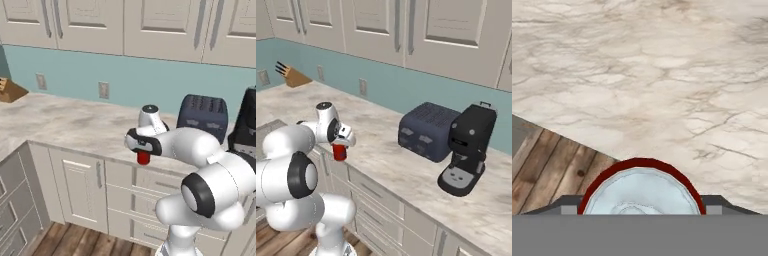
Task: Four empty soda cans are scattered around the kitchen. Gather all the cans and cluster them next to the stove for recycling.
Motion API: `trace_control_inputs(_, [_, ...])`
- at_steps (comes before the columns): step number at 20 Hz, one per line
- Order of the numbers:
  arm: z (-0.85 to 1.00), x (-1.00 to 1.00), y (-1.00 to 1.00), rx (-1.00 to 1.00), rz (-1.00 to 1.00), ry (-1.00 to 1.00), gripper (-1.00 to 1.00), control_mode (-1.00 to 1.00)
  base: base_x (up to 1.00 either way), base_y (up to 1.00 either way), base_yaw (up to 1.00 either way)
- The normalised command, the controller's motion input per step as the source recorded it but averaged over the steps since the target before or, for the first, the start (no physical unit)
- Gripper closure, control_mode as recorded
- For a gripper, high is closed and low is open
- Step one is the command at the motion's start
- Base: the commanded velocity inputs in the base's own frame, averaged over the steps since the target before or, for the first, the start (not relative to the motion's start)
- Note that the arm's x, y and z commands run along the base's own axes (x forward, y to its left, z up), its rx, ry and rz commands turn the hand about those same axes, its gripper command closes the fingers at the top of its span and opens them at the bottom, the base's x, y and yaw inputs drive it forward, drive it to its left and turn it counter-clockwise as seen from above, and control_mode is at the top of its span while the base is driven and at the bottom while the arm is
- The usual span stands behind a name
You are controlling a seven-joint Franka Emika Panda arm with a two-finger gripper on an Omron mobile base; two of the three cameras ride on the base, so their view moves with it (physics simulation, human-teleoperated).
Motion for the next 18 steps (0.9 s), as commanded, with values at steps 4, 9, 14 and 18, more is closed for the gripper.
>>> trace_control_inputs(4, [0.00, 0.00, 0.00, 0.00, 0.00, 0.00, 1.00, 1.00, -0.52, -0.54, -0.19])
trace_control_inputs(9, [0.00, 0.00, 0.00, 0.00, 0.00, 0.00, 1.00, 1.00, -0.54, -0.59, -0.17])
trace_control_inputs(14, [0.00, 0.00, 0.00, 0.00, 0.00, 0.00, 1.00, 1.00, -0.73, -0.47, -0.15])
trace_control_inputs(18, [0.00, 0.00, 0.00, 0.00, 0.00, 0.00, 1.00, 1.00, -0.77, -0.46, -0.15])
